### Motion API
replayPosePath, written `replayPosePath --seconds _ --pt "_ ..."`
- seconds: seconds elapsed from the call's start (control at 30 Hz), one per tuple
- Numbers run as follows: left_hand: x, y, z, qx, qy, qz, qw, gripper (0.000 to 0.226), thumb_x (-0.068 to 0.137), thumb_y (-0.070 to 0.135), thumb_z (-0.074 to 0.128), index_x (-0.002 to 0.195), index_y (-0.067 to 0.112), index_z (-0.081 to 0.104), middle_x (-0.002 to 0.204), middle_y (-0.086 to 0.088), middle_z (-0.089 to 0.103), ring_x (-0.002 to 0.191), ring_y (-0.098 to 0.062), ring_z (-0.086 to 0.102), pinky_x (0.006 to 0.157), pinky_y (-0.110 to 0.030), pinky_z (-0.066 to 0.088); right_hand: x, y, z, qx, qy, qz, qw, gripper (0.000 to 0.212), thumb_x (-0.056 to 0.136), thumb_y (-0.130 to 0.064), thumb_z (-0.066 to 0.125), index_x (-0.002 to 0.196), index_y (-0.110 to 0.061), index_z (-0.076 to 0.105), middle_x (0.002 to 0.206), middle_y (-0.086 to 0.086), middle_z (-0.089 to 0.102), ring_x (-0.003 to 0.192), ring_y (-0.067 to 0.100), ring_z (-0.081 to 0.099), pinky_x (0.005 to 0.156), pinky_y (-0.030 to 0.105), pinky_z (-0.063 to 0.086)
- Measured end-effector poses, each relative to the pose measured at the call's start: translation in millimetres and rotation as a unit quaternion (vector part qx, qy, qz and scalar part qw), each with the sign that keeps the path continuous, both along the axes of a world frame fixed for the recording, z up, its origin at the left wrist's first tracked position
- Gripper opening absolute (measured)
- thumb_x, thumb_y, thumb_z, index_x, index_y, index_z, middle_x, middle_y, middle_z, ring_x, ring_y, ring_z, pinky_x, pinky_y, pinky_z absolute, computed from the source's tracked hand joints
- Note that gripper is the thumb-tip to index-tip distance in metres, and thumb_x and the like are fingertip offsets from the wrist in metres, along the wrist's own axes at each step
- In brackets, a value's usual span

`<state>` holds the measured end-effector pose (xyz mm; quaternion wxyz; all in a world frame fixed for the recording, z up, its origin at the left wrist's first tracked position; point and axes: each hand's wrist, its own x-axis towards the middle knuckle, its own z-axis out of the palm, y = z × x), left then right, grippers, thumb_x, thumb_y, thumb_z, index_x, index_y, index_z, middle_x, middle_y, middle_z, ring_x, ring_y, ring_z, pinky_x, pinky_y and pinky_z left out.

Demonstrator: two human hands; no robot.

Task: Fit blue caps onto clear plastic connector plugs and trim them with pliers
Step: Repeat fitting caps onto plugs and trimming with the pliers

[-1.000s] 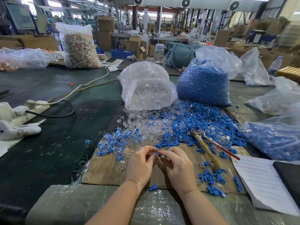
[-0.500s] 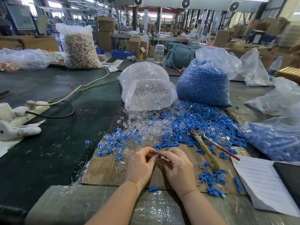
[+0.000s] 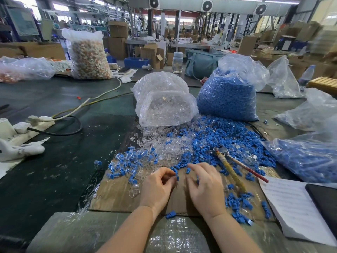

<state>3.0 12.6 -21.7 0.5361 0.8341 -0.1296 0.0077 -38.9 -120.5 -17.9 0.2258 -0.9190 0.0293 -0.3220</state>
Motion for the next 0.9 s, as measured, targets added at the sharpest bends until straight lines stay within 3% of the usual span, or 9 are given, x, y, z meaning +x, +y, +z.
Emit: replayPosePath --seconds 0.1,0.23,0.3,0.4,0.47,0.6,0.8,0.9 --pt "0.8 -0.6 1.0 -0.019 0.01 0.009 1.0 0.018 0.084 0.014 0.067 0.077 0.03 0.062 0.072 0.013 0.065 0.068 0.008 0.059 0.063 -0.004 0.044 3.5 -21.6 13.7 -0.021 0.038 -0.105 0.994 0.031 0.087 -0.021 0.063 0.116 -0.01 0.063 0.108 0.004 0.064 0.1 0.021 0.058 0.09 0.036 0.044" --pt "4.4 -1.7 4.1 -0.044 0.029 0.021 0.998 0.015 0.084 0.012 0.066 0.08 0.025 0.063 0.077 0.007 0.066 0.075 -0.005 0.061 0.064 -0.007 0.046 9.7 -64.9 28.3 -0.073 0.287 -0.289 0.91 0.063 0.094 -0.056 0.029 0.144 -0.016 0.028 0.146 0.013 0.036 0.135 0.029 0.031 0.111 0.048 0.021" --pt "6.7 -2.4 6.8 -0.062 0.045 0.026 0.997 0.012 0.084 0.011 0.066 0.082 0.023 0.064 0.078 0.004 0.067 0.077 -0.007 0.062 0.063 -0.006 0.046 11.7 -83.4 30.1 -0.042 0.387 -0.304 0.87 0.076 0.09 -0.066 0.023 0.149 -0.019 0.013 0.155 0.015 0.019 0.142 0.033 0.015 0.113 0.055 0.01" --pt "9.7 -3.4 11.7 -0.088 0.066 0.035 0.993 0.011 0.084 0.01 0.066 0.083 0.021 0.064 0.079 0.003 0.068 0.078 -0.009 0.064 0.062 -0.006 0.046 11.6 -99.7 29.7 -0.05 0.462 -0.292 0.836 0.088 0.083 -0.076 0.027 0.15 -0.022 0.008 0.155 0.01 0.018 0.142 0.032 0.015 0.112 0.057 0.011" --pt "11.2 -3.8 15.3 -0.1 0.074 0.038 0.992 0.009 0.084 0.01 0.065 0.085 0.019 0.065 0.079 0.002 0.068 0.077 -0.009 0.064 0.063 -0.007 0.046 11.6 -102.0 30.6 -0.069 0.466 -0.284 0.835 0.088 0.082 -0.075 0.032 0.149 -0.022 0.012 0.153 0.009 0.025 0.14 0.031 0.022 0.11 0.055 0.016" --pt "13.4 -5.1 23.3 -0.125 0.087 0.039 0.988 0.007 0.085 0.013 0.065 0.085 0.019 0.065 0.08 0.0 0.069 0.076 -0.014 0.065 0.072 -0.022 0.052 14.2 -93.9 36.1 -0.079 0.441 -0.27 0.852 0.057 0.089 -0.053 0.043 0.134 -0.018 0.035 0.145 0.01 0.034 0.132 0.033 0.031 0.105 0.052 0.027" --pt "23.8 -5.1 37.2 -0.214 0.137 0.044 0.966 0.007 0.086 0.006 0.062 0.09 0.011 0.064 0.078 -0.001 0.069 0.063 -0.007 0.063 0.055 -0.017 0.049 13.9 -78.0 61.1 -0.077 0.396 -0.245 0.881 0.039 0.094 -0.042 0.042 0.117 -0.01 0.043 0.132 0.018 0.037 0.12 0.037 0.038 0.099 0.05 0.038" --pt "29.9 -5.7 44.1 -0.244 0.164 0.059 0.954 0.007 0.086 0.006 0.062 0.091 0.008 0.064 0.078 -0.003 0.069 0.058 -0.008 0.058 0.051 -0.018 0.045 18.7 -64.1 76.9 -0.005 0.377 -0.165 0.911 0.026 0.095 -0.034 0.043 0.101 -0.009 0.044 0.131 0.021 0.031 0.107 0.033 0.046 0.088 0.041 0.043"
